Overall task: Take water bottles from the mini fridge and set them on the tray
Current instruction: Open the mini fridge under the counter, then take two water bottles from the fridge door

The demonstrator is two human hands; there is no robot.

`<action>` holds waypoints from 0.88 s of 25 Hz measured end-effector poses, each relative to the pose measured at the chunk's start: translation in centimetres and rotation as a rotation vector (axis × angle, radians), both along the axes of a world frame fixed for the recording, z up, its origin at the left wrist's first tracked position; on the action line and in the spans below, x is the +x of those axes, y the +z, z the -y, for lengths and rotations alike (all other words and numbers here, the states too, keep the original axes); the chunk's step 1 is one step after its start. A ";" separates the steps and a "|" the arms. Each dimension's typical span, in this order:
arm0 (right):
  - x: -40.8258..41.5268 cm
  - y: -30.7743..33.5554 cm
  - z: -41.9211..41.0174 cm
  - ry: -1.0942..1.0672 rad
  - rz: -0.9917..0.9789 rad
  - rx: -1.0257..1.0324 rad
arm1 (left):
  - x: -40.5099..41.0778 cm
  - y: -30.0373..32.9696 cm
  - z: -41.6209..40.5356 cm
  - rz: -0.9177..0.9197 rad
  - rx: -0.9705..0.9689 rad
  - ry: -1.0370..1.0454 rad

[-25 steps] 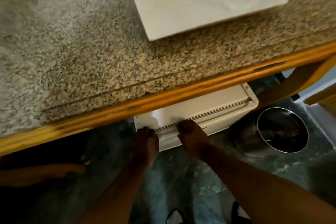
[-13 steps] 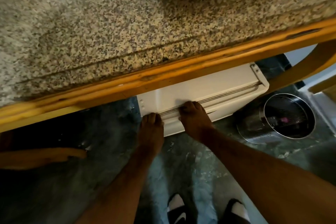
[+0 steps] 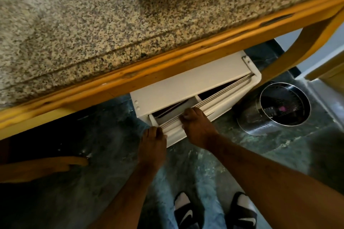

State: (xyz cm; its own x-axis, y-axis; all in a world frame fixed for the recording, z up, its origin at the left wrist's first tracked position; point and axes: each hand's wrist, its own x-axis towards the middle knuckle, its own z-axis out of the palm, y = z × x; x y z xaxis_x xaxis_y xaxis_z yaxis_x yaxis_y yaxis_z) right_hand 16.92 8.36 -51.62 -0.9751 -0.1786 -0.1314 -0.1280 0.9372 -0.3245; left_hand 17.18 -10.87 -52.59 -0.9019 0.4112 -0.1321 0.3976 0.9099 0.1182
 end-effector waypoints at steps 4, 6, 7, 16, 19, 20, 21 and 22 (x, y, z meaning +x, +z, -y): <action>4.1 0.6 -1.0 -0.015 -0.043 -0.028 | 3.5 0.1 1.2 -0.030 0.166 -0.149; 6.5 0.8 -1.6 -0.042 -0.070 -0.054 | 4.5 0.4 1.4 -0.049 0.201 -0.253; 7.7 0.8 -1.9 -0.065 -0.088 -0.067 | 4.9 0.6 1.3 -0.047 0.207 -0.287; 18.8 0.0 -6.3 -0.267 -0.021 -0.046 | 7.1 1.0 -7.4 0.086 0.108 -0.409; 22.0 0.1 -8.6 -0.353 0.010 0.006 | 7.0 1.0 -10.9 0.068 0.078 -0.495; 22.7 0.1 -9.2 -0.380 0.001 0.036 | 6.6 0.9 -11.9 0.045 0.071 -0.511; 23.6 0.1 -9.9 -0.418 -0.010 0.064 | 6.3 0.8 -13.0 0.029 0.057 -0.542; 24.6 0.0 -10.5 -0.469 -0.018 0.089 | 6.1 0.5 -14.3 0.017 0.034 -0.583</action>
State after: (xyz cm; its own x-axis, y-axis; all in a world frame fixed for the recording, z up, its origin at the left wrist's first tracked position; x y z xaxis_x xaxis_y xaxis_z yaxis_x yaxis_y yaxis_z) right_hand 41.54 18.87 -51.62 -0.9503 0.2921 -0.1083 0.3101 0.9193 -0.2421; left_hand 23.27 3.44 -52.05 -0.5230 0.8435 -0.1224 0.8295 0.5367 0.1543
